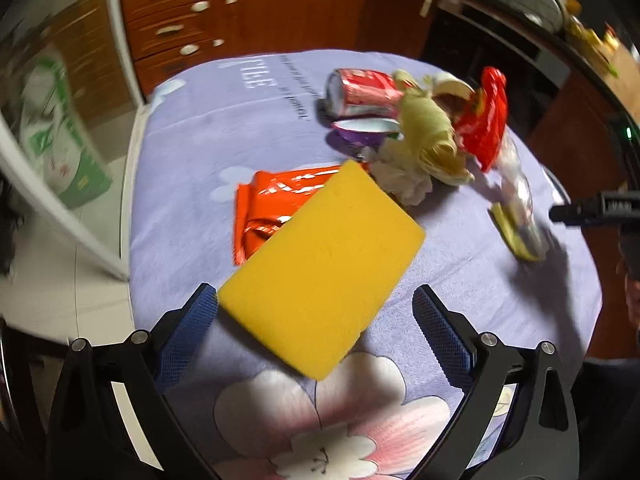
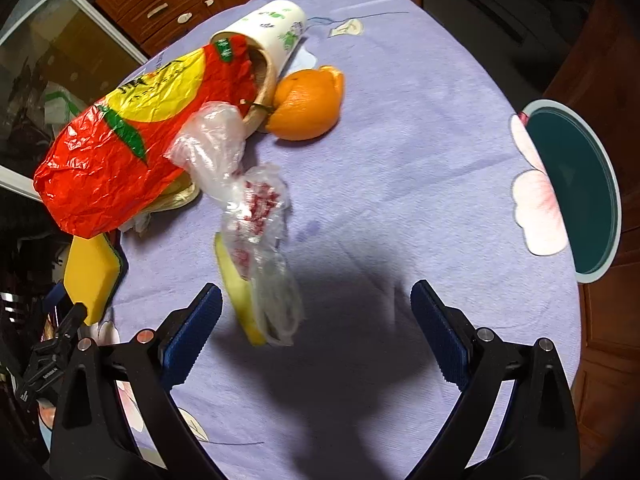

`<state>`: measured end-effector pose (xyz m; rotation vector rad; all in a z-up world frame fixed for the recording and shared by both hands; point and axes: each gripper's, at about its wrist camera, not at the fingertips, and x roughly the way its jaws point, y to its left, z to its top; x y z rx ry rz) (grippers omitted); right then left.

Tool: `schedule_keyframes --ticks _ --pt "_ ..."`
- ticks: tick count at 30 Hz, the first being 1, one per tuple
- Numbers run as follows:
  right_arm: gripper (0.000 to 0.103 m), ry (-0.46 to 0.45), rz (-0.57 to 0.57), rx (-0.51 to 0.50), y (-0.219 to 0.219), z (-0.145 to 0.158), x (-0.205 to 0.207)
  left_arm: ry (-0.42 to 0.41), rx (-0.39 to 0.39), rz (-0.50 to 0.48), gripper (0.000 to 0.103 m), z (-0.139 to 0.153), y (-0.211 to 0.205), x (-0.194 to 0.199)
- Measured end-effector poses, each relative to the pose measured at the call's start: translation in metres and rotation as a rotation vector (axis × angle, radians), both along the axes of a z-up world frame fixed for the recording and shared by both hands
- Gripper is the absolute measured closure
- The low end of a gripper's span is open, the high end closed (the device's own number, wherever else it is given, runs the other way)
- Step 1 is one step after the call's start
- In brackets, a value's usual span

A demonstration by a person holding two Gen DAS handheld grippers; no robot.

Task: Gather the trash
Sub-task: 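Grasp the clear plastic bag with the right tool, then grasp the yellow sponge with the left tool while the right tool carries the plastic bag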

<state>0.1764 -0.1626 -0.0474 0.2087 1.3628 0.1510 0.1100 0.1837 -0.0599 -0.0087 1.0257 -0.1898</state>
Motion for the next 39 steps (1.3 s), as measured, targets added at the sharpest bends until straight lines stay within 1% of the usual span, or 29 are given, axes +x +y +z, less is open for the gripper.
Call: schedule_keyframes --ticks 2,4,5,6,8,10,11,12,13,17,18,23,24,28,30,31,32,33,34,35,36,39 --pt "0.012 -0.014 0.014 -0.003 0.006 0.0 0.003 0.003 0.025 -0.039 0.005 -0.004 -0.008 0.006" --pt "0.013 -0.045 0.044 -0.007 0.014 0.001 0.007 0.011 0.043 -0.054 0.004 -0.009 -0.014 0.01" --pt "0.019 -0.052 0.053 -0.01 0.017 0.0 0.009 0.013 0.039 -0.057 0.004 -0.011 -0.016 0.01" --pt "0.031 -0.056 0.065 -0.006 0.021 -0.002 0.012 0.012 0.034 -0.057 0.004 -0.012 -0.018 0.01" --pt "0.041 -0.046 0.082 0.008 0.027 -0.008 0.017 0.009 0.009 -0.063 0.004 -0.013 -0.02 0.008" --pt "0.042 -0.034 0.082 -0.001 0.031 -0.016 0.024 0.013 -0.01 -0.063 0.004 -0.013 -0.022 0.008" --pt "0.049 -0.028 0.081 0.003 0.031 -0.019 0.025 0.014 -0.014 -0.062 0.004 -0.013 -0.024 0.007" --pt "0.074 -0.026 0.087 0.01 0.032 -0.02 0.025 0.014 -0.015 -0.065 0.004 -0.013 -0.026 0.006" --pt "0.084 -0.023 0.106 0.017 0.034 -0.021 0.024 0.014 -0.023 -0.071 0.004 -0.013 -0.029 0.004" --pt "0.084 -0.027 0.127 0.036 0.033 -0.017 0.018 0.035 -0.07 -0.103 0.004 -0.015 -0.041 -0.003" --pt "0.084 -0.025 0.124 0.039 0.031 -0.016 0.016 0.035 -0.066 -0.108 0.004 -0.016 -0.044 -0.006" --pt "0.084 -0.013 0.111 0.051 0.018 -0.013 0.014 0.037 0.012 -0.162 0.004 -0.02 -0.071 -0.022" --pt "0.084 -0.011 0.109 0.053 0.015 -0.013 0.011 0.042 0.018 -0.169 0.004 -0.02 -0.074 -0.025" --pt "0.084 -0.04 0.114 0.056 0.011 -0.009 0.007 0.058 -0.021 -0.162 0.004 -0.018 -0.084 -0.035" --pt "0.084 -0.057 0.112 0.066 0.008 -0.006 0.007 0.056 -0.027 -0.147 0.004 -0.017 -0.09 -0.039" --pt "0.084 -0.063 0.109 0.074 0.005 -0.004 0.005 0.055 -0.032 -0.132 0.007 -0.017 -0.093 -0.04" --pt "0.084 -0.066 0.108 0.081 0.003 -0.002 0.004 0.054 -0.036 -0.124 0.019 -0.016 -0.096 -0.042" --pt "0.084 -0.067 0.107 0.085 0.004 -0.001 0.004 0.055 -0.033 -0.121 0.025 -0.016 -0.1 -0.044" --pt "0.084 -0.07 0.104 0.09 0.001 0.0 0.002 0.057 -0.025 -0.115 0.034 -0.016 -0.103 -0.044" --pt "0.084 -0.07 0.102 0.094 -0.001 0.0 0.001 0.052 -0.014 -0.105 0.037 -0.015 -0.107 -0.045" --pt "0.084 -0.068 0.098 0.1 -0.003 -0.001 0.0 0.052 -0.021 -0.102 0.038 -0.014 -0.109 -0.046" --pt "0.084 -0.064 0.088 0.118 -0.014 -0.003 -0.008 0.069 -0.065 -0.097 0.038 -0.011 -0.115 -0.048"
